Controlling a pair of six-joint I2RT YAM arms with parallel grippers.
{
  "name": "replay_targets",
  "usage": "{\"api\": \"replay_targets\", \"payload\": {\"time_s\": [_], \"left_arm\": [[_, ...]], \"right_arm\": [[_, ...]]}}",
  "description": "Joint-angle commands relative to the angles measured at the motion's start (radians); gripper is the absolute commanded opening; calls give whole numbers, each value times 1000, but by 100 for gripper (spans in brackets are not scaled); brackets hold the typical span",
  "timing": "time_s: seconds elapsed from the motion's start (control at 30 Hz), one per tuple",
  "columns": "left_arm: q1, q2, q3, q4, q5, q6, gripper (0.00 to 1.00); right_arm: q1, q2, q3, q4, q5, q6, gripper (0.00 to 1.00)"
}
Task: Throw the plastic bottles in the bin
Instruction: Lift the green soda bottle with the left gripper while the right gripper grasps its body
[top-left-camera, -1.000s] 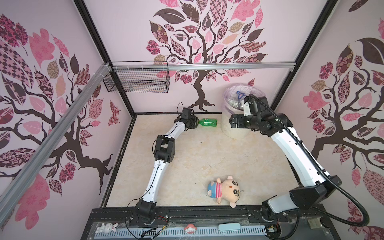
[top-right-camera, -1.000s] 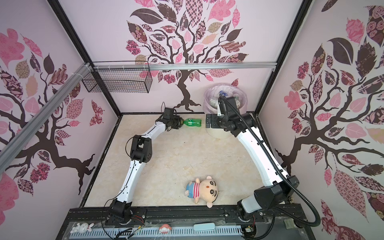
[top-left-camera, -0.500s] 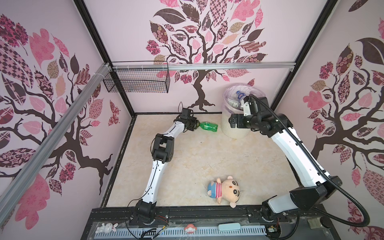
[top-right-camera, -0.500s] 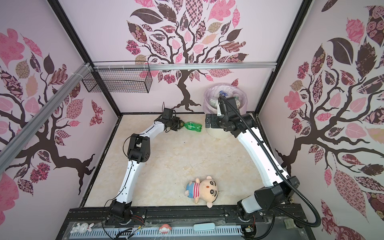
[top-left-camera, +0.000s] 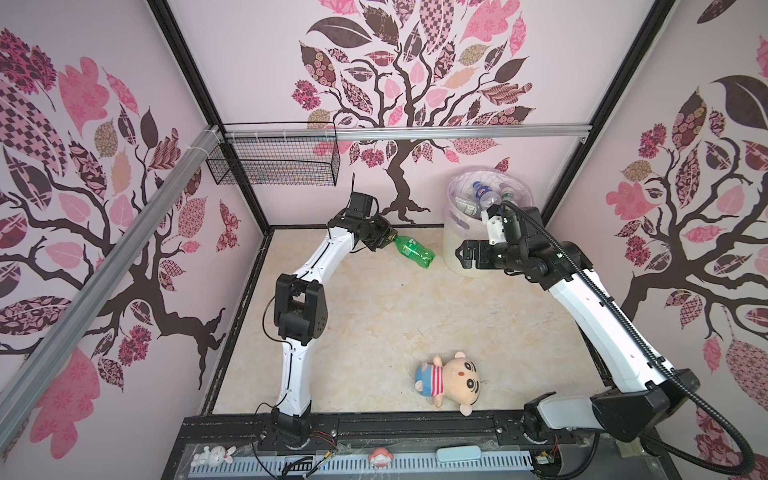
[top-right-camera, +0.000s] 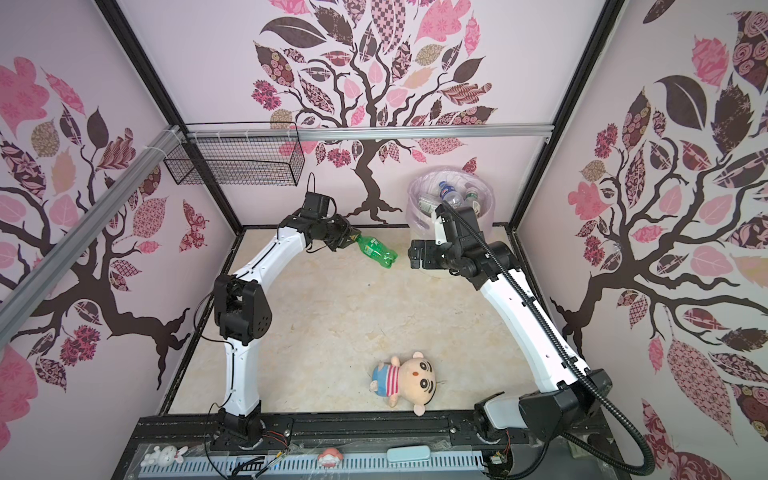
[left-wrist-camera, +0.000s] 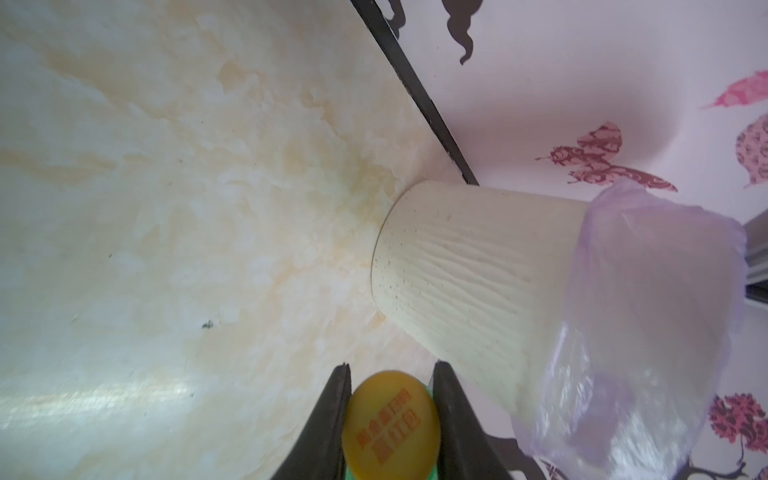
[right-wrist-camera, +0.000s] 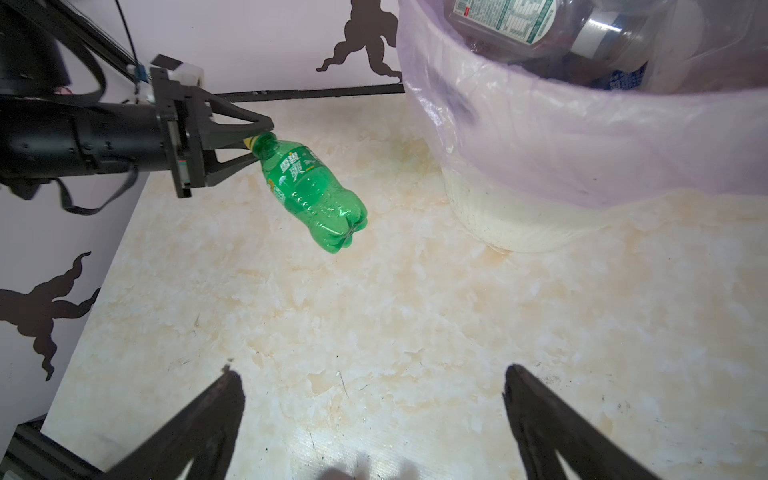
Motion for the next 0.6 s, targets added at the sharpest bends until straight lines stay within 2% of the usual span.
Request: {"api": "replay_targets", "payload": {"time_s": [0.0,0.23,0.33,0.47,0.57], "left_arm": [[-11,-98,-82,-107,19,130,16],[-18,-253,-189,-159,74,233,16],[-24,-295,-220,-147,103,237,16],[-38,-315,-214,-147,163,217,16],[-51,-323,-194,-156,195,198,16]], "right_arm": [[4,-43,-23,22,-44,0,100],[6,-41,-73,83,-208,18,100],[31,-32,-85,115,-265,14,100],[92,-5,-95,152,-289,-6,100],[98,20,-100,178,-312,-1,99]]}}
